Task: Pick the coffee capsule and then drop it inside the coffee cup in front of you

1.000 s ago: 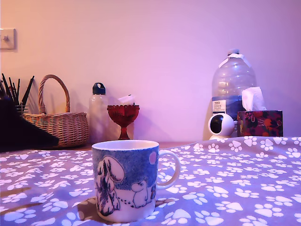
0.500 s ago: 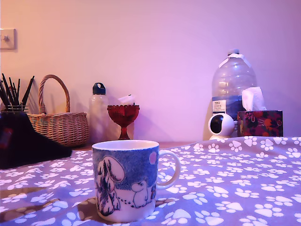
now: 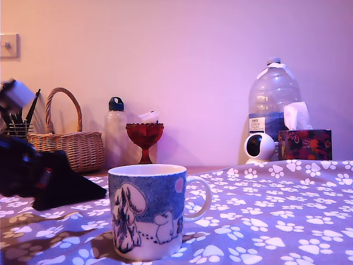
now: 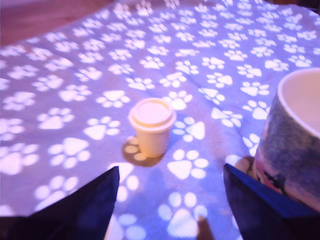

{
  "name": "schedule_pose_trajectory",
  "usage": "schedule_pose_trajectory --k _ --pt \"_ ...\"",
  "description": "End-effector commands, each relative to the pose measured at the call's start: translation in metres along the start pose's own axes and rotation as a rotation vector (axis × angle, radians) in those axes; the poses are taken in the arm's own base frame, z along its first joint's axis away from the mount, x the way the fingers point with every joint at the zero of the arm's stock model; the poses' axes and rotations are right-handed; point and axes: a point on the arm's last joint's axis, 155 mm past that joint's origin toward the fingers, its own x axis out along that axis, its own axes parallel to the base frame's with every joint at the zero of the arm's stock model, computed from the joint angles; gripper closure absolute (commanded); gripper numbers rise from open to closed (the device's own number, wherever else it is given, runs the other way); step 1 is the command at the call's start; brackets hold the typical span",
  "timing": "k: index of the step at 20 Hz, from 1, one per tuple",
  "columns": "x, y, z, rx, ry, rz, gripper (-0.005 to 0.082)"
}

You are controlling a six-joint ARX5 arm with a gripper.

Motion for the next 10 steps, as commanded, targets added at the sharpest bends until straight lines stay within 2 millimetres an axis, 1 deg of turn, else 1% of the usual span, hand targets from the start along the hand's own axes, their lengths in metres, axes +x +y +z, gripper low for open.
schedule_pose_trajectory --k 1,5,8,10 --pt "0.008 0.0 0.001 0.004 0.0 -0.009 0.0166" --pt "0.025 0.001 -0.002 0.006 0.016 -0.021 0.0166" --pt "0.037 0.004 -0.006 0.003 0.032 -0.02 0.0166" --pt "0.045 0.007 -0.005 0.005 0.034 -0.017 0.0166"
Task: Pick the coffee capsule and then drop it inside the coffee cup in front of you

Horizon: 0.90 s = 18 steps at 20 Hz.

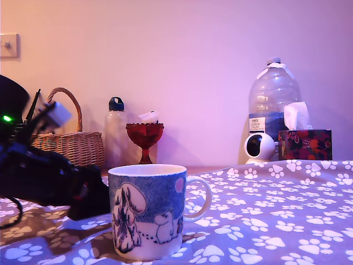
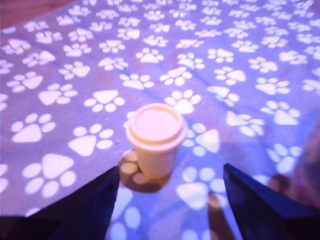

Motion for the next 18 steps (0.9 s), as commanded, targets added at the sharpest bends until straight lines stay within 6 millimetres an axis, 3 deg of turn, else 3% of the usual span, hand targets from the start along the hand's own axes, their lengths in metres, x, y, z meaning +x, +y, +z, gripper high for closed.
schedule_pose_trajectory --k 1,11,16,18 --pt "0.007 0.001 0.002 0.005 -0.003 0.002 0.0166" --pt "0.027 0.004 0.007 0.005 0.015 -0.01 0.0178" --pt "0.027 0.004 0.0 -0.009 0.043 -0.014 0.0397" --pt "0.027 0.004 0.0 -0.009 0.043 -0.014 0.0545"
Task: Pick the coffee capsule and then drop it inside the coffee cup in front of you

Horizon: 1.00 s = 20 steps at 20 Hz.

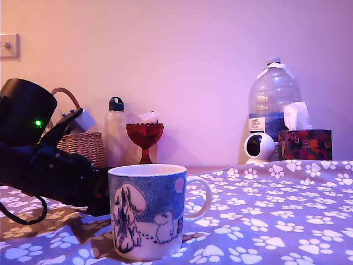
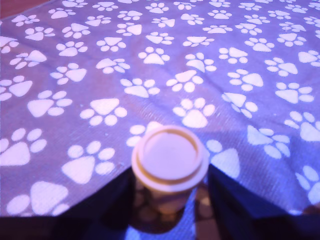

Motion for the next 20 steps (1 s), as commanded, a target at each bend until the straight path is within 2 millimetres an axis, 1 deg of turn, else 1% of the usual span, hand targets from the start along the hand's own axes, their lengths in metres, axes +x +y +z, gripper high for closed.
schedule_pose_trajectory --k 1,2,6,9,12,17,20 --pt "0.003 -0.001 -0.005 -0.005 0.01 -0.004 0.0611" --pt "0.003 -0.001 -0.005 -0.005 0.01 -0.004 0.0639" --pt "0.002 -0.003 0.0 0.0 -0.004 -0.017 0.0642" --pt "-0.003 -0.006 0.014 0.008 -0.024 -0.03 0.0642" --pt "-0.014 -0.01 0.029 0.006 -0.027 -0.037 0.0642" --pt "-0.037 -0.021 0.039 -0.034 0.016 -0.092 0.0642" --pt "-0.049 -0.026 0.048 -0.042 0.018 -0.106 0.0643"
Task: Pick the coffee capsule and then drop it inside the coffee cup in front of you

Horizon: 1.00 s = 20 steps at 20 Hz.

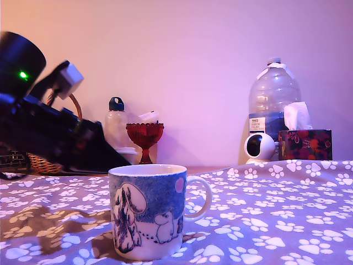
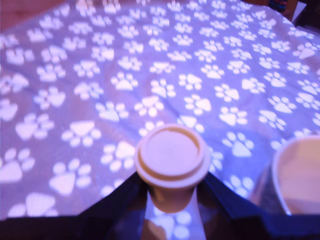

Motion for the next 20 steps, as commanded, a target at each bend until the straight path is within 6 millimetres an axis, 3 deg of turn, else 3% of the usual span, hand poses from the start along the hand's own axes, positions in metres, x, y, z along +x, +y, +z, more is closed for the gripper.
schedule_pose_trajectory --k 1,11,20 --pt "-0.009 -0.005 0.013 0.012 -0.024 -0.007 0.0643" --pt "-0.043 -0.047 0.038 0.02 -0.045 -0.122 0.0643" --pt "-0.033 -0.085 0.022 0.052 0.045 -0.154 0.0642"
